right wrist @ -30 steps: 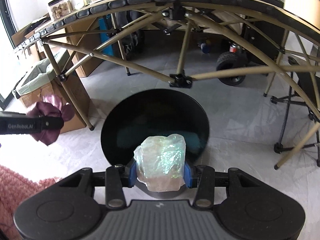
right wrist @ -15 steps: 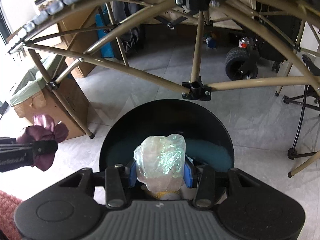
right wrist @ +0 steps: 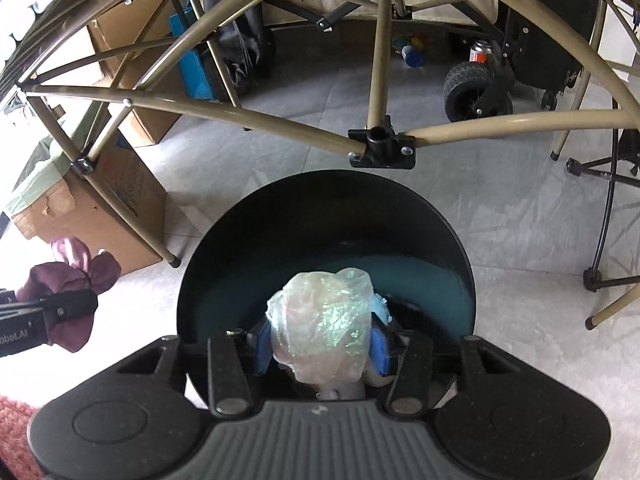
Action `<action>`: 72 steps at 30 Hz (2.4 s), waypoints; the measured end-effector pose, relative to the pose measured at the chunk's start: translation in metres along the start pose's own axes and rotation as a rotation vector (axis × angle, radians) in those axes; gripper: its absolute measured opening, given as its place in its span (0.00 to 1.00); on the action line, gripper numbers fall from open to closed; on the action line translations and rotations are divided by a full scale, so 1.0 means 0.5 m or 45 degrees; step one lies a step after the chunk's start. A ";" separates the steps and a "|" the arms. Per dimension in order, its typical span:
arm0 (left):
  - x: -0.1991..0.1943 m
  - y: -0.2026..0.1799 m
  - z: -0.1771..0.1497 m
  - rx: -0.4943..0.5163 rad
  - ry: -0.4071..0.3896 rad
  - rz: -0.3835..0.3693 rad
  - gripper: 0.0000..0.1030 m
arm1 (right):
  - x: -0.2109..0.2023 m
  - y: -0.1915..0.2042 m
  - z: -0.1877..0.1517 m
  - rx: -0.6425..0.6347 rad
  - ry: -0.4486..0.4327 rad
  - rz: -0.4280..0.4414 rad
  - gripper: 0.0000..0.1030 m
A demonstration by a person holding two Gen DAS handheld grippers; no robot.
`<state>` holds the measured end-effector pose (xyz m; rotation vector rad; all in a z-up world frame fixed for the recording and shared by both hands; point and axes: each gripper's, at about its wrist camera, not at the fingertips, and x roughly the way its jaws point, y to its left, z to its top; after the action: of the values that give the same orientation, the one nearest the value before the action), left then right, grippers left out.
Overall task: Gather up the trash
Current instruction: 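Open the right gripper over the bin to drop the plastic bag, then move the left gripper over the bin and release the purple scrunchie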
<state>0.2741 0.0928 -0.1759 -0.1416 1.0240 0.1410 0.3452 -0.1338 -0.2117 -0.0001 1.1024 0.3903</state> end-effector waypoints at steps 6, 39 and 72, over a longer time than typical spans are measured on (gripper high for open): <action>0.001 0.001 0.001 -0.002 0.005 0.000 0.32 | -0.002 -0.002 0.003 0.014 -0.006 -0.004 0.94; -0.027 -0.084 0.014 0.091 -0.061 -0.068 0.32 | -0.080 -0.056 -0.007 0.086 -0.110 -0.036 1.00; 0.064 -0.376 0.018 0.287 0.098 -0.146 0.32 | -0.201 -0.279 -0.059 0.430 -0.270 -0.165 1.00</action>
<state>0.3325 -0.0887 -0.1891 -0.0001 1.0982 -0.0847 0.3230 -0.3002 -0.1650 0.2617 0.9414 0.0815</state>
